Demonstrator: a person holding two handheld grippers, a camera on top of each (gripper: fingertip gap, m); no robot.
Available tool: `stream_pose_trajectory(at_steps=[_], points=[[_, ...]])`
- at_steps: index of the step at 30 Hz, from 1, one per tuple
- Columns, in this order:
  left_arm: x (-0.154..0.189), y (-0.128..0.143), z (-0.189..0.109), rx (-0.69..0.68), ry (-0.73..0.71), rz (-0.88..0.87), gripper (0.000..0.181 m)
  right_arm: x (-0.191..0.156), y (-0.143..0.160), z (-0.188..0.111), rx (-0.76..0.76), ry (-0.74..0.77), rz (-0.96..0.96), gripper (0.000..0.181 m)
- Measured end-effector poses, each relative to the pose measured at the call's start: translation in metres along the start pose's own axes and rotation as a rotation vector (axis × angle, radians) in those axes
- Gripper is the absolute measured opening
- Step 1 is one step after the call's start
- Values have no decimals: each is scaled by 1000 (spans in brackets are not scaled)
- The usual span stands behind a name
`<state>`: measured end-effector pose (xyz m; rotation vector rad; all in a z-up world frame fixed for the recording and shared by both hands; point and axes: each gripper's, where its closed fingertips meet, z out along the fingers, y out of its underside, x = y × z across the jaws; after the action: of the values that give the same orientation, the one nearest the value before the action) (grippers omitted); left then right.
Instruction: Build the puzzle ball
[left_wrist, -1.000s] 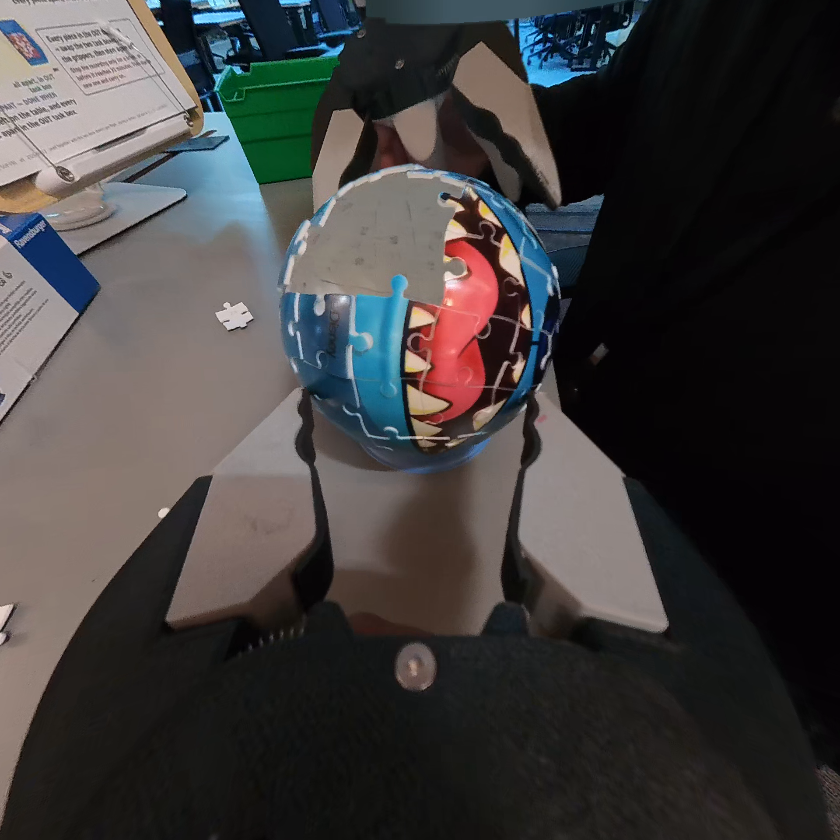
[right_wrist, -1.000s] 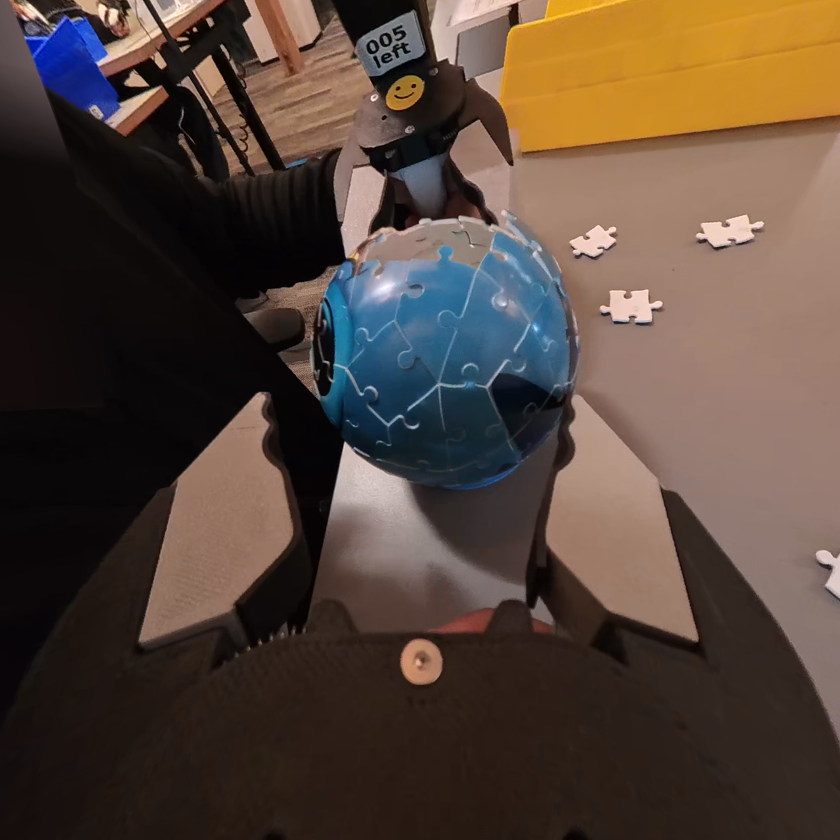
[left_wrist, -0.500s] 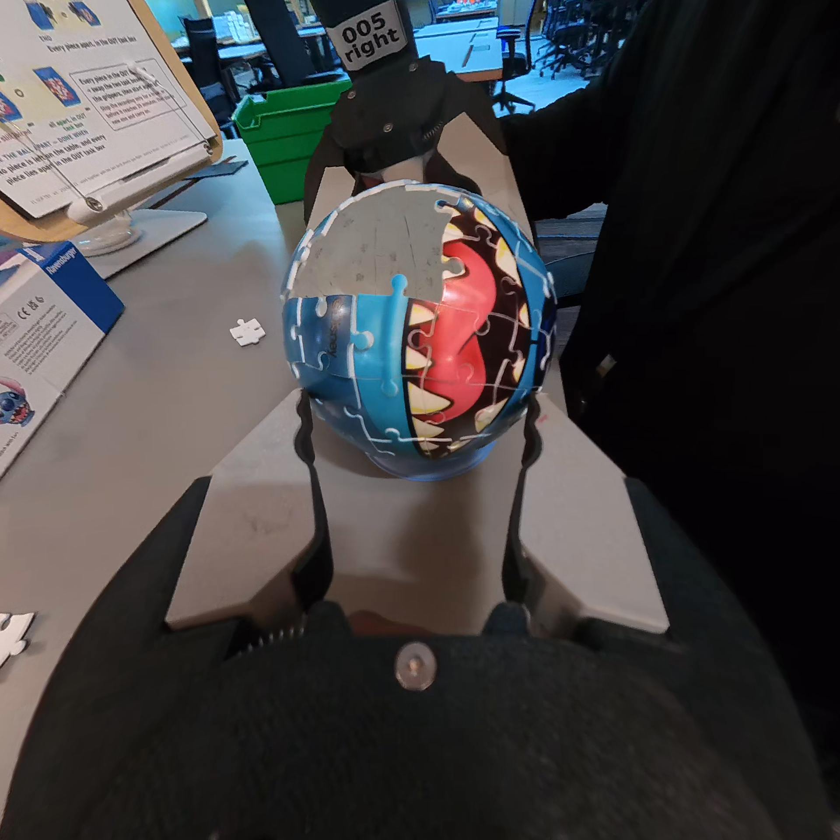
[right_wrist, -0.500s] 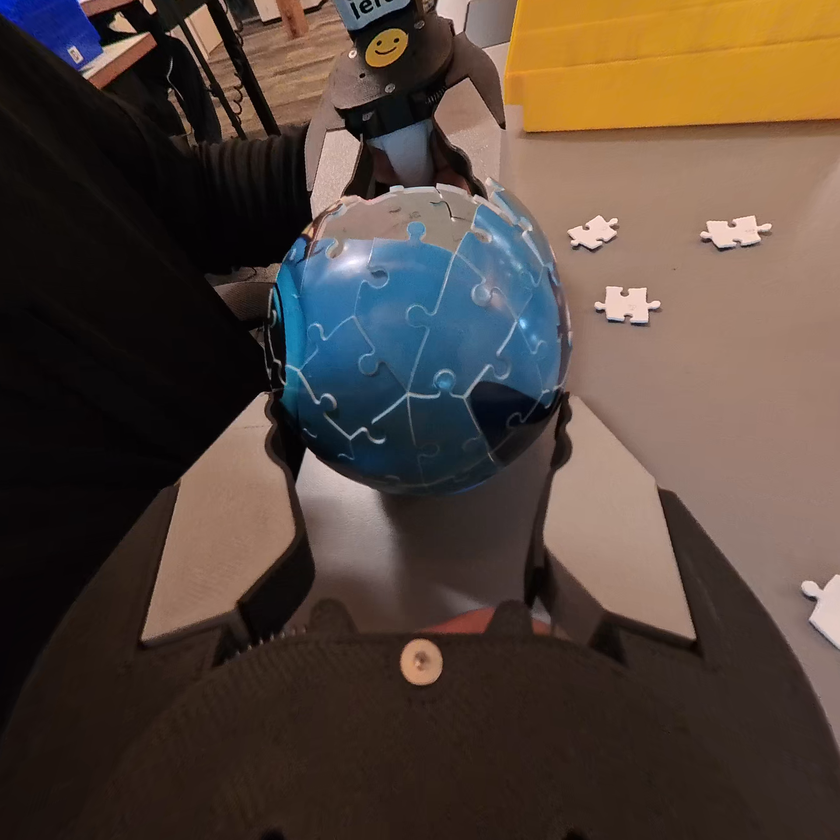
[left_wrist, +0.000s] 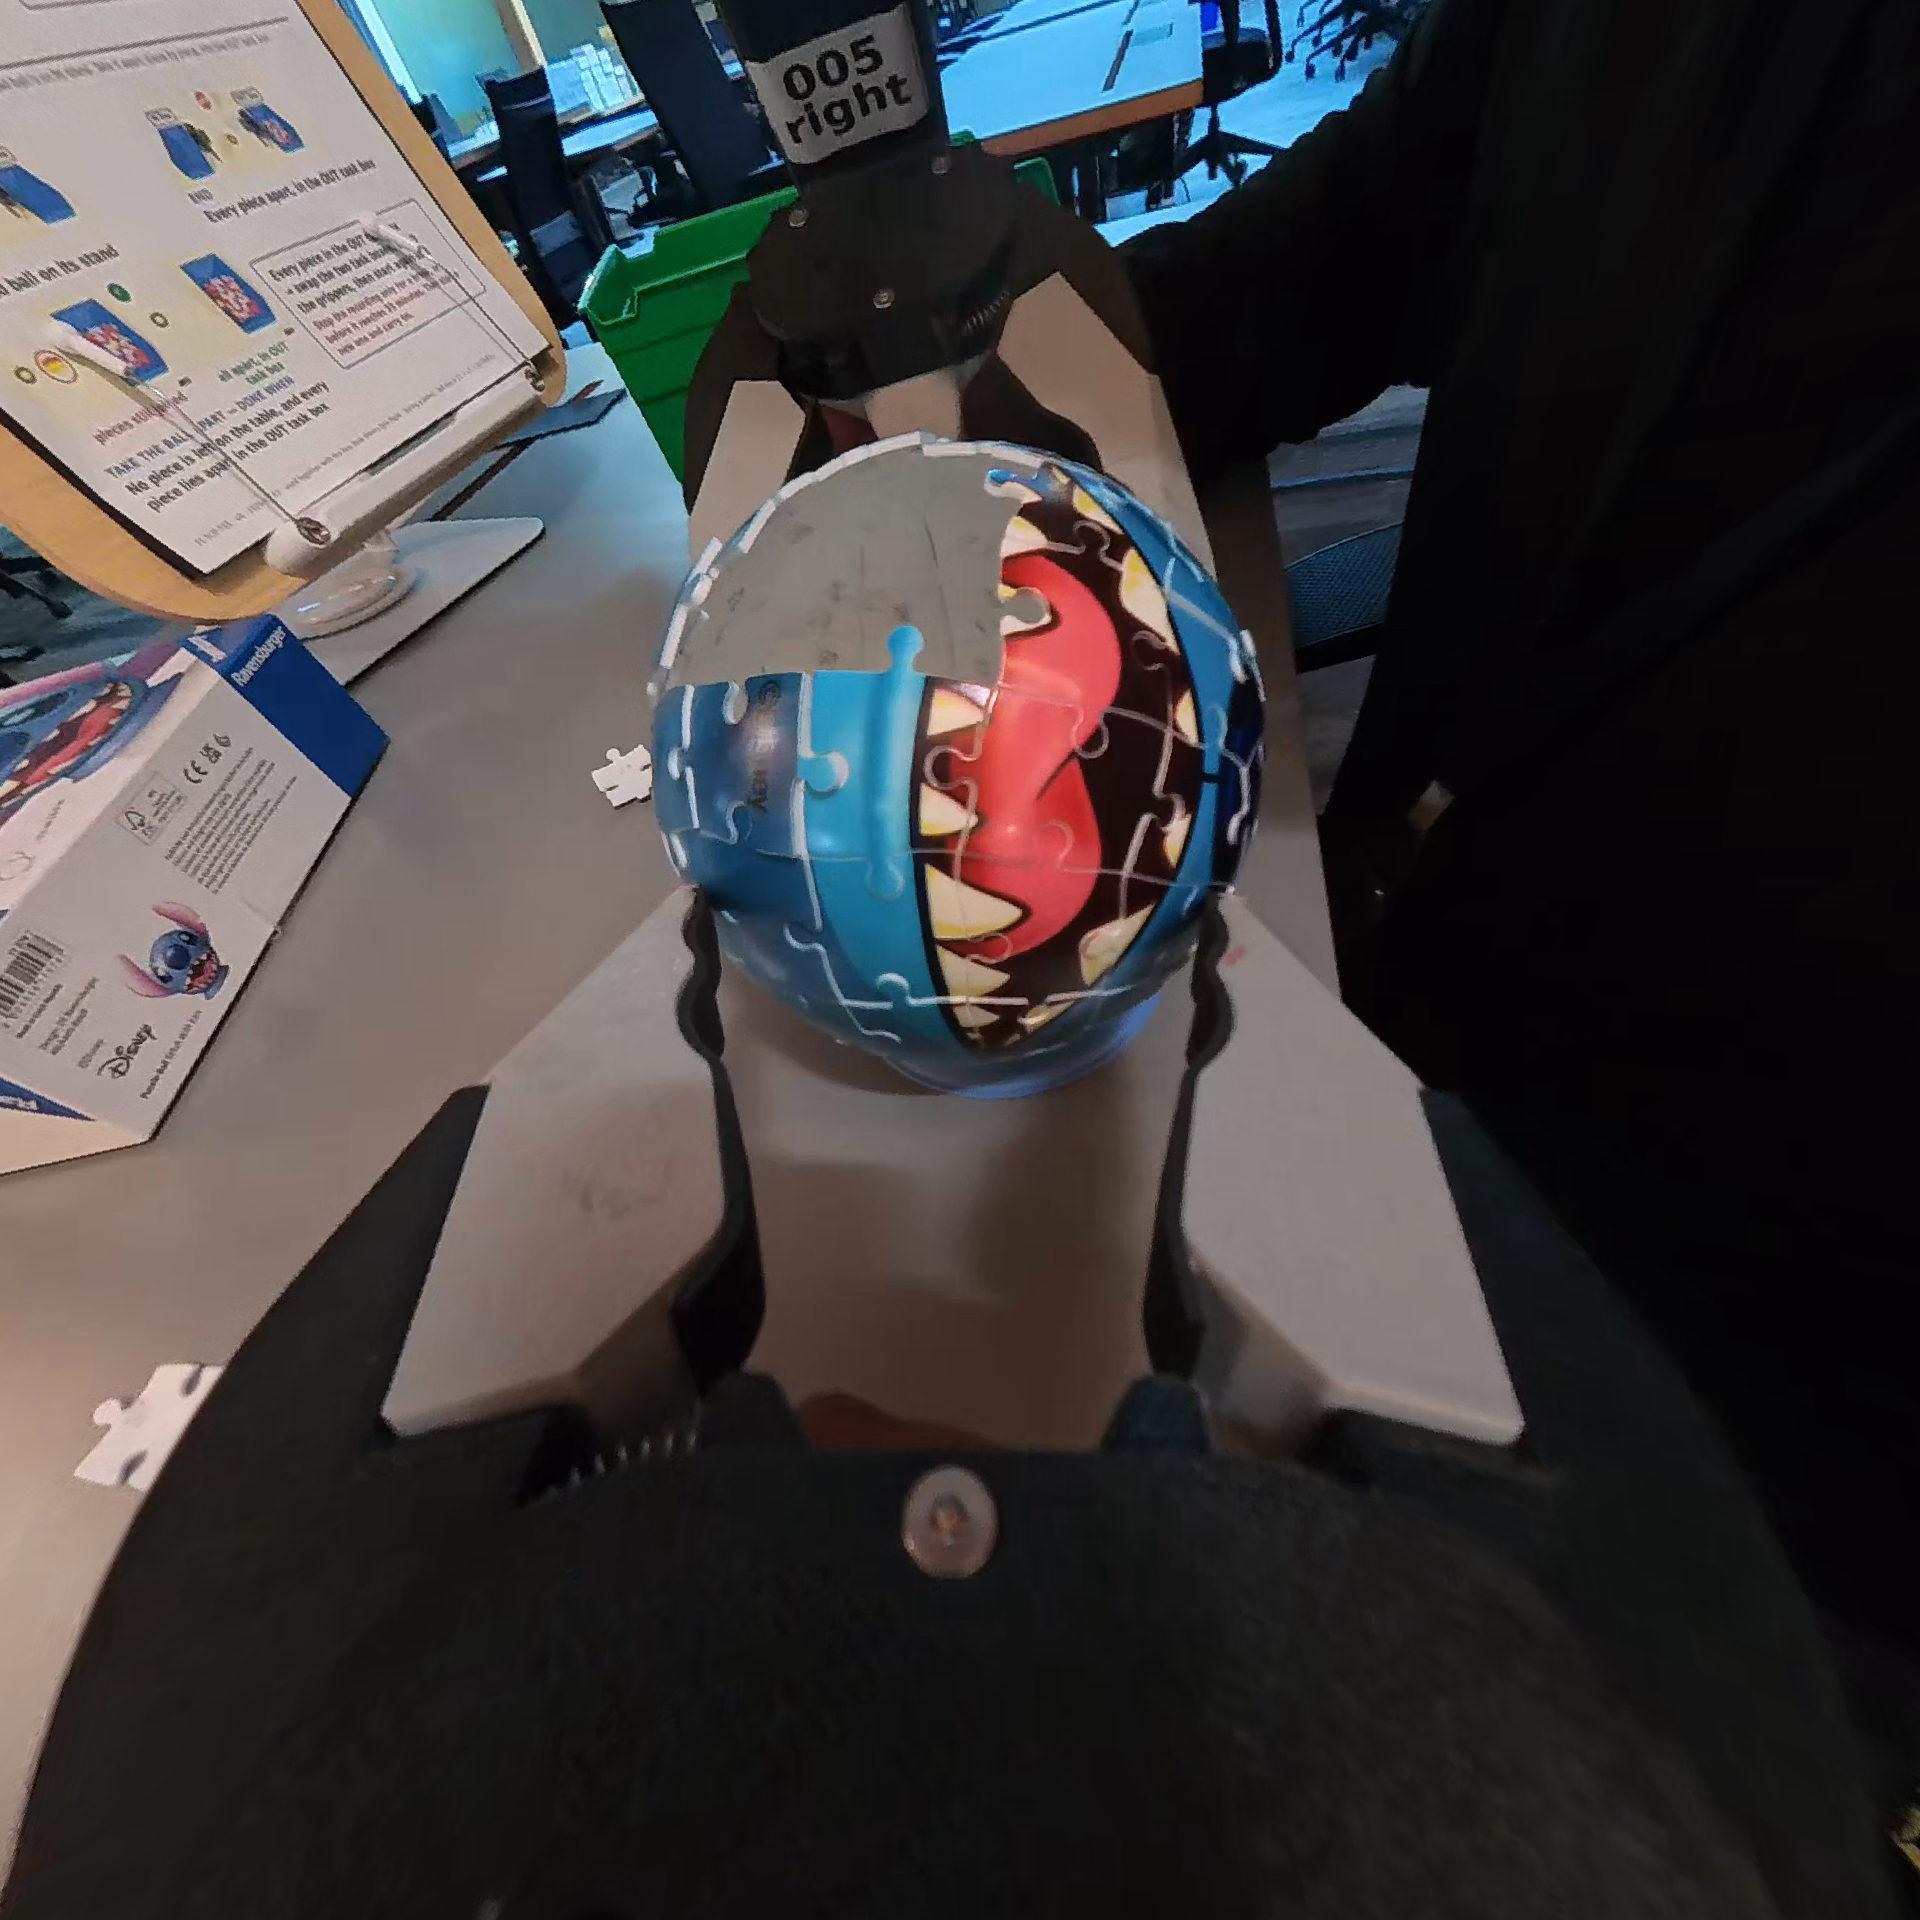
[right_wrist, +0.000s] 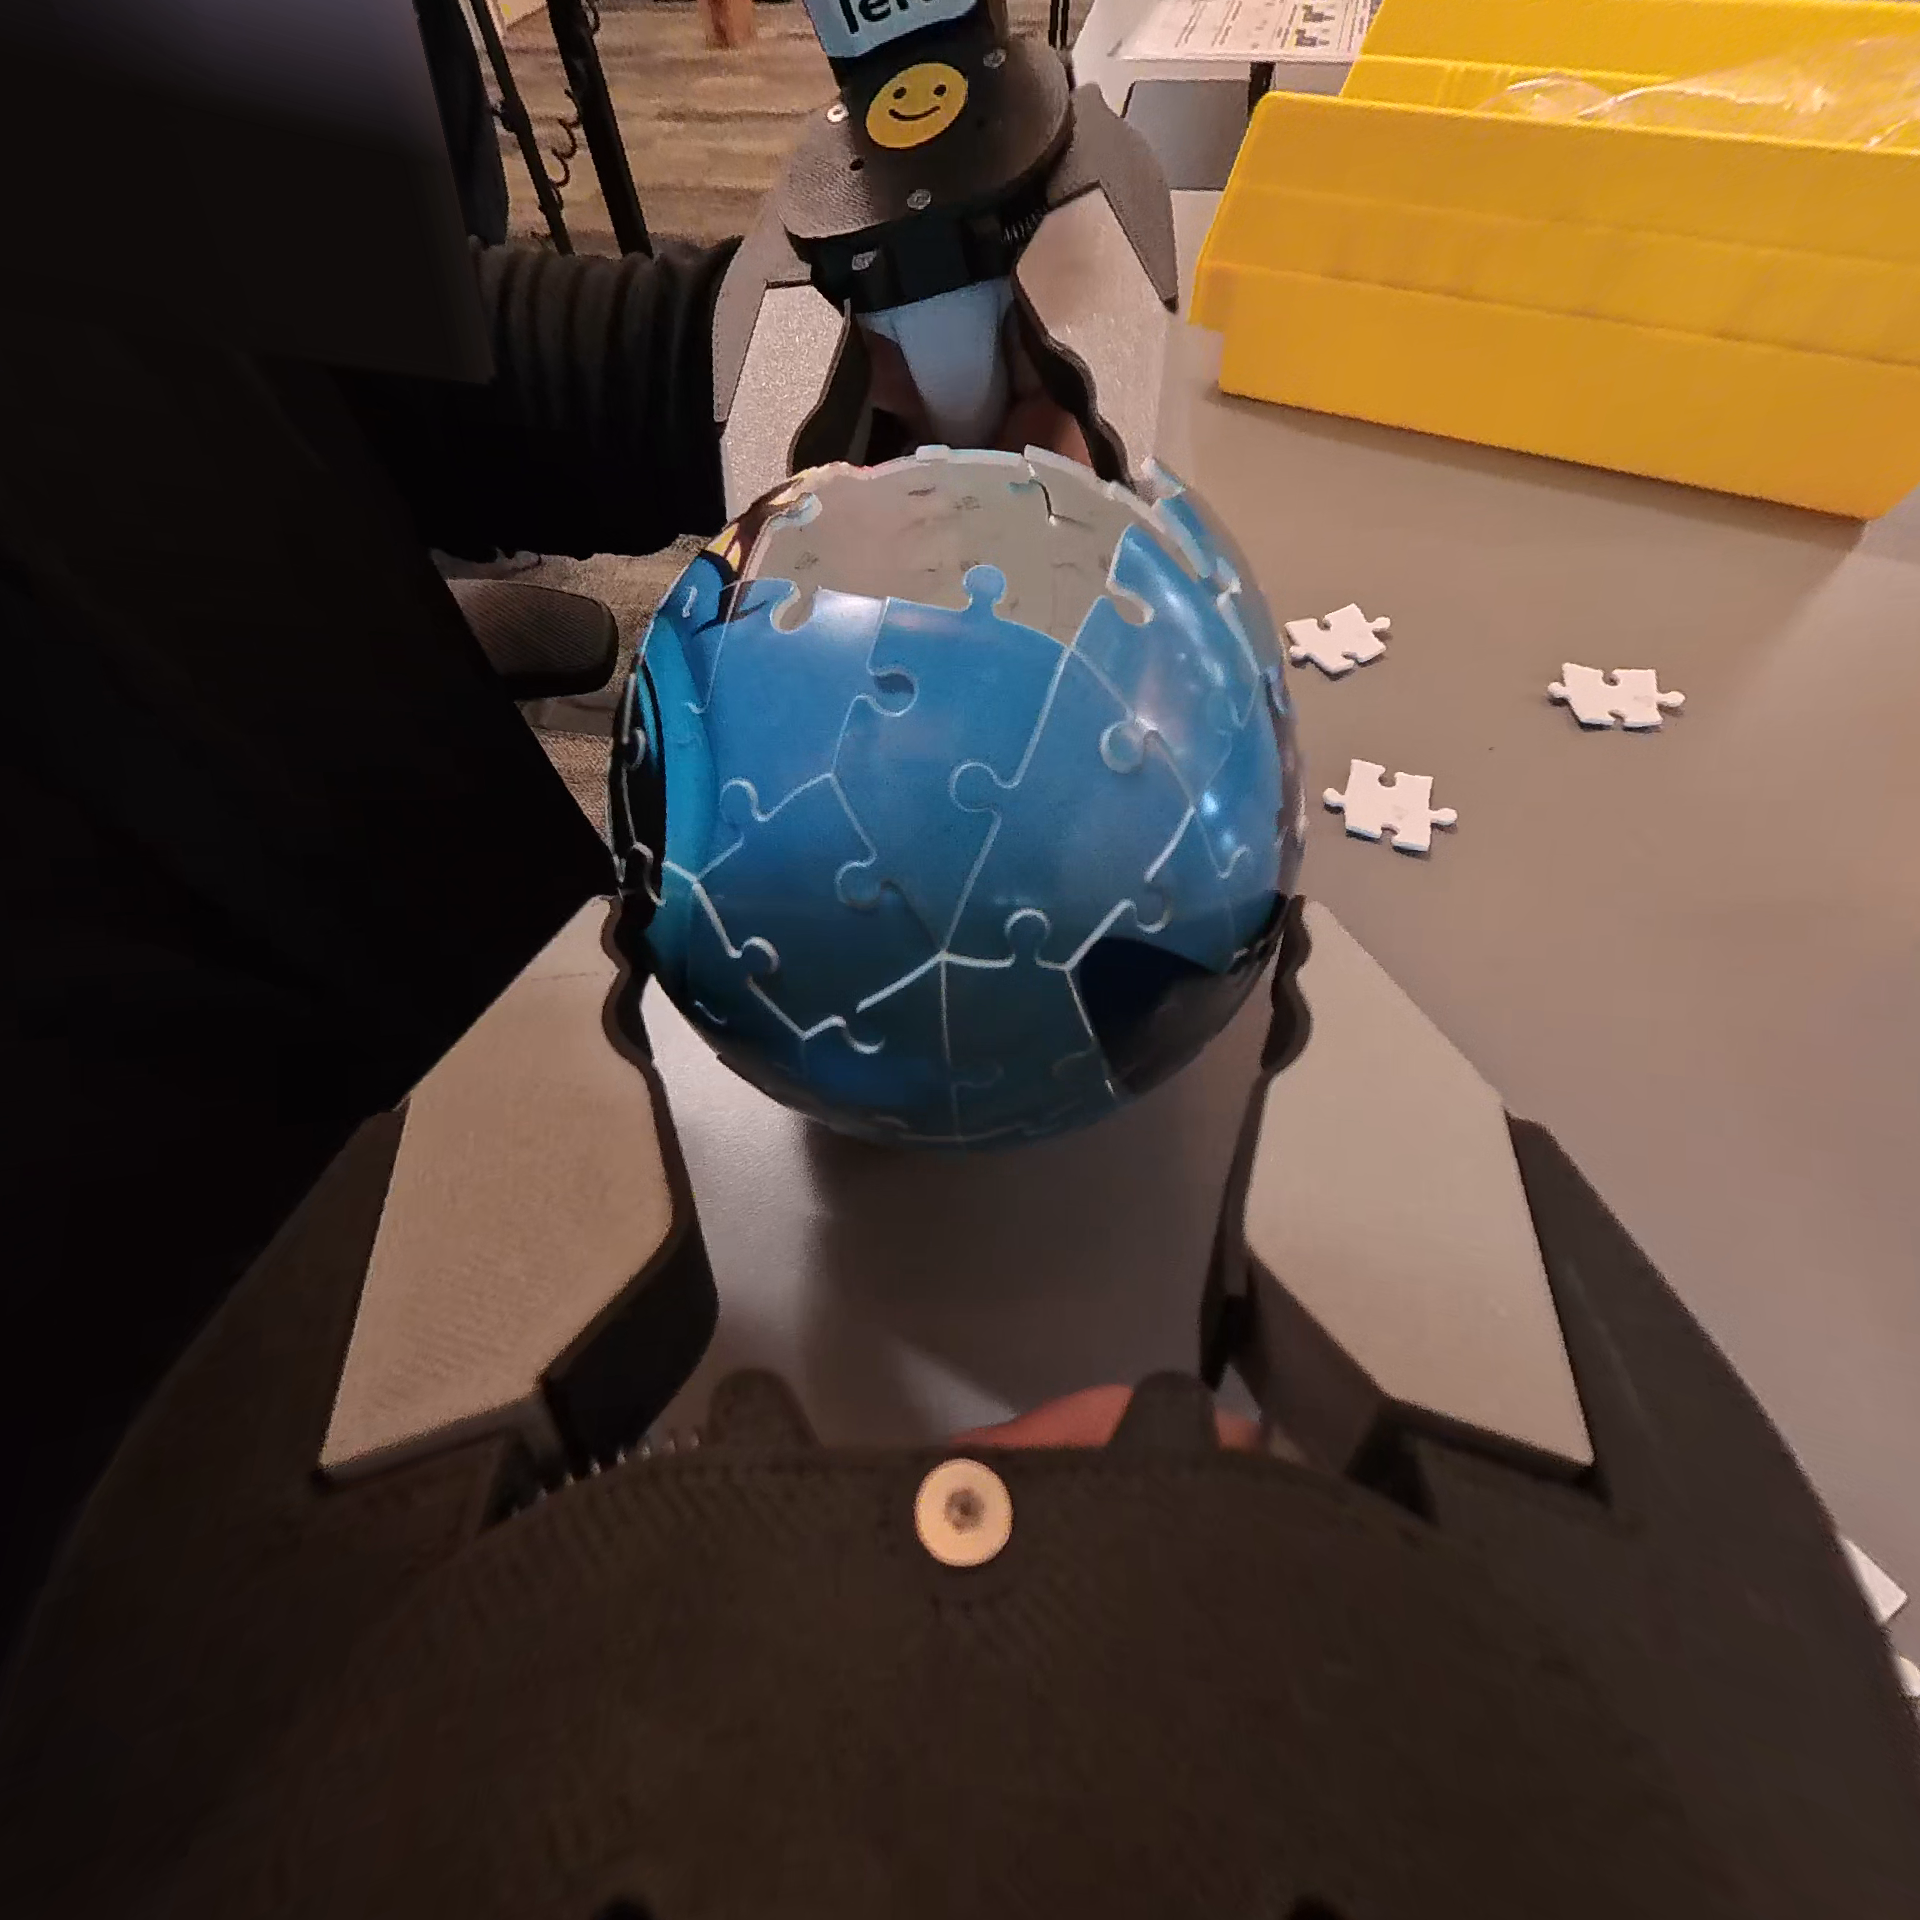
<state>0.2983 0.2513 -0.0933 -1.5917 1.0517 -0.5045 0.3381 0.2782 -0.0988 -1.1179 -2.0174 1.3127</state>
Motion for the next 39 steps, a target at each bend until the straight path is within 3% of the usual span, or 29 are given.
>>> stream_pose_trajectory(at_steps=[9,16,32,39], points=[[-5,6,-5,28,25,-190,93,-2,0,-7,9,-14,154,115],[3,17,11,-85,53,-174,97,-2,5,4,-39,-6,170,121],[1,16,9,-150,-33,-12,97,1,3,6,-16,37,-36,123],[-2,23,5,-148,-57,-64,93,0,10,5,-33,22,32,122]])
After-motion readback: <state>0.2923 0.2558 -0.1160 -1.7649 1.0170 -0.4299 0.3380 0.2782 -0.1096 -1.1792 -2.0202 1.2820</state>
